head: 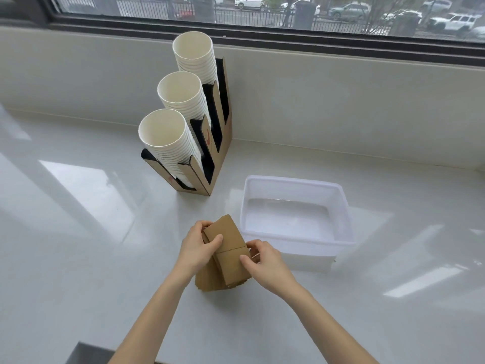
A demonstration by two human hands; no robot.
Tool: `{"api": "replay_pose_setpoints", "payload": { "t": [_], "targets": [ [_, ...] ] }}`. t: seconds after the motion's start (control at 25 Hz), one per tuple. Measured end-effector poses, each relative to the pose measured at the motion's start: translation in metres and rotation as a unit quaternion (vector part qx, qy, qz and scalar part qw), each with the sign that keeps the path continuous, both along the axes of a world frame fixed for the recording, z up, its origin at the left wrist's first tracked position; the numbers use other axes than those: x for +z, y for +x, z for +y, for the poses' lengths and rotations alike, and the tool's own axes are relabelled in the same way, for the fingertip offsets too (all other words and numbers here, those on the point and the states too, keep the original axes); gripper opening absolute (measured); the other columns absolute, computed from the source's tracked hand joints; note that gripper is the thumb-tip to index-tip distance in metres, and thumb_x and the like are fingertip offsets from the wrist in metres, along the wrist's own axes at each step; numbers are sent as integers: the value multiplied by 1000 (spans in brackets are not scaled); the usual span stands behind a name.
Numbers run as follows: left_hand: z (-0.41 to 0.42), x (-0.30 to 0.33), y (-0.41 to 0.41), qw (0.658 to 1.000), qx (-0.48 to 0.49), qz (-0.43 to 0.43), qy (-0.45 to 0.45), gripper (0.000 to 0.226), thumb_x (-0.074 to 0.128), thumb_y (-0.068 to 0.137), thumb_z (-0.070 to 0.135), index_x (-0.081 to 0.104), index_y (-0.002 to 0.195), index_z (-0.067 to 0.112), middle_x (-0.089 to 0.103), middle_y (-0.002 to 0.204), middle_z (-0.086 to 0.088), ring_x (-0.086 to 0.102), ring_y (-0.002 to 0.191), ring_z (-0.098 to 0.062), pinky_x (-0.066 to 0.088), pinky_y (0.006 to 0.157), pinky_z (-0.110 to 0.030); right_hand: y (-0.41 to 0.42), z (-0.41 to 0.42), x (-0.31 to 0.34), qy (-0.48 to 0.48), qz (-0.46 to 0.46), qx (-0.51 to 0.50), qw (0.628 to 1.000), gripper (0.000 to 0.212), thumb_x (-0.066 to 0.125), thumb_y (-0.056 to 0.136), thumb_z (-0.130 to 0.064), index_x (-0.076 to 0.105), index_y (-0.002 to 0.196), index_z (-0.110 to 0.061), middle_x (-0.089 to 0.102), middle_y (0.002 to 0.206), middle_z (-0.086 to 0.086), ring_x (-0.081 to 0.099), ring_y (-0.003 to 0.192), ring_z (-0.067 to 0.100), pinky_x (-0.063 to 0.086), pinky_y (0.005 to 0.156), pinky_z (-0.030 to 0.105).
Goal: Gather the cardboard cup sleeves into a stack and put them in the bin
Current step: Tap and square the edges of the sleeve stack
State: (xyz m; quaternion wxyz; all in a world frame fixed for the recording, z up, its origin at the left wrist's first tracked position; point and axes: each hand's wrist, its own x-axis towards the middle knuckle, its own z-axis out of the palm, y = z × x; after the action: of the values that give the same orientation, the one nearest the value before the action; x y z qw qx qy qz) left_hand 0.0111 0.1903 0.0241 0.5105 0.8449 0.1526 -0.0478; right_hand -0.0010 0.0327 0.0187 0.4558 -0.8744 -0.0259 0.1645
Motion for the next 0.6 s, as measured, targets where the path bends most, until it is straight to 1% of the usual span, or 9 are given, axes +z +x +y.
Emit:
{"api": "replay_pose_setpoints", "payload": {
  "t": [0.08,0.16,0.24,0.36,0.44,0.52,0.6],
  "targets": [
    [1,-2,6,1000,5,1,25,37,57,84,22,48,119,15,53,117,-9,49,94,-20,42,82,-31,6,6,-2,-30,8,1,1000,33,50,88,-28,53,118,-13,46,100,0,49,87,14,43,76,24],
    [2,-4,10,999,5,8,51,39,57,84,22,48,121,13,50,121,-11,48,99,-22,41,88,-32,11,9,-3,-51,22,10,998,34,49,88,-29,52,118,-14,44,102,0,47,87,13,40,74,23],
    [3,-9,15,997,2,18,74,41,56,84,22,48,123,11,47,123,-14,48,108,-26,39,93,-33,15,12,-5,-64,36,22,997,35,48,88,-29,51,119,-13,44,105,3,46,87,14,39,73,23],
    [3,-18,15,996,-4,31,87,43,56,85,21,47,125,10,42,126,-17,40,121,-30,33,102,-34,16,14,-11,-71,49,30,996,36,48,88,-29,49,121,-13,42,104,2,46,85,14,38,71,22],
    [3,-22,16,996,-1,36,84,43,56,85,21,47,126,11,40,127,-16,32,125,-29,30,105,-34,18,14,-14,-66,56,24,996,37,49,88,-29,50,121,-13,41,103,1,47,86,14,38,68,19],
    [3,-24,15,996,4,42,84,44,56,85,23,46,127,14,38,130,-15,26,127,-29,27,107,-35,19,12,-16,-55,64,17,996,37,51,87,-28,51,120,-13,42,103,2,48,86,13,37,59,13],
    [6,-26,15,994,12,51,92,51,58,84,28,42,130,16,34,135,-14,22,130,-29,26,109,-38,20,13,-17,-45,72,21,996,38,53,86,-27,51,121,-12,43,105,3,49,86,14,35,55,7]
  ]
}}
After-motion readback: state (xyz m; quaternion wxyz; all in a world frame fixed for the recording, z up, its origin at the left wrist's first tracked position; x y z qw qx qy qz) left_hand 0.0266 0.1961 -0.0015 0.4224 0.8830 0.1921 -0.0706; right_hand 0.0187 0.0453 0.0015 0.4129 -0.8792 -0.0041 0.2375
